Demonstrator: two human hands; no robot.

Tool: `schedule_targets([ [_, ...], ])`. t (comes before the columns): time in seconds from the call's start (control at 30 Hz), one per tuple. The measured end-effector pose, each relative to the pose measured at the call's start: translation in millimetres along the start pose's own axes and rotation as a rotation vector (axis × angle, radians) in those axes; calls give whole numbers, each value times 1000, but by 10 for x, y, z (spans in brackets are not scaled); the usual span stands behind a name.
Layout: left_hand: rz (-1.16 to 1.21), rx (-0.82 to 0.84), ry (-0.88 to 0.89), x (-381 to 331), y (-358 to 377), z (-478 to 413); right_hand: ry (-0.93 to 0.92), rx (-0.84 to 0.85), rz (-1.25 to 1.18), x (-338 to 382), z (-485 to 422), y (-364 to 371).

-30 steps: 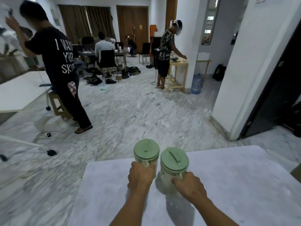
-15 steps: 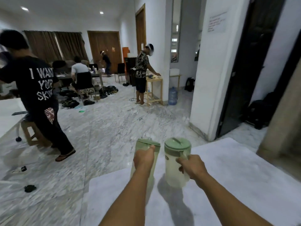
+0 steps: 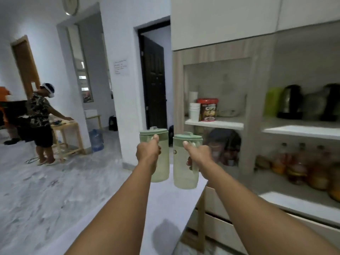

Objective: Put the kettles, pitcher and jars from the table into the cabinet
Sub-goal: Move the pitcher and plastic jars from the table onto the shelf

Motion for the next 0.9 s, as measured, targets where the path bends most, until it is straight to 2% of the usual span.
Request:
schedule_targets([
  [0.23,55,365,128,-299,2043,756,-109,-432,-28,136,-207,-2184],
  [0.4,86,486,133,-320,3551,1381,-117,-631,-87,115,-570,-3730],
  [0.53,120,545,130,-450,4654,1749,-118,-664,-67,156,-971,-4746],
  [0.63,159,541,103,-563,5334,1821,-151,-636,-31,252,-1314,-5243],
  [0.9,140,448,82,-569,6466,1212,-190,-515,4,227,-2606,-5519],
])
Point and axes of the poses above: each hand's wrist, its own z-axis away from the middle knuckle, its own y-axis out of the palm, x = y × z, the point moved 2 cm from there along -z, towards the middle knuckle, and after that the axes turned 4 degrees about y, right-handed, at the moved point
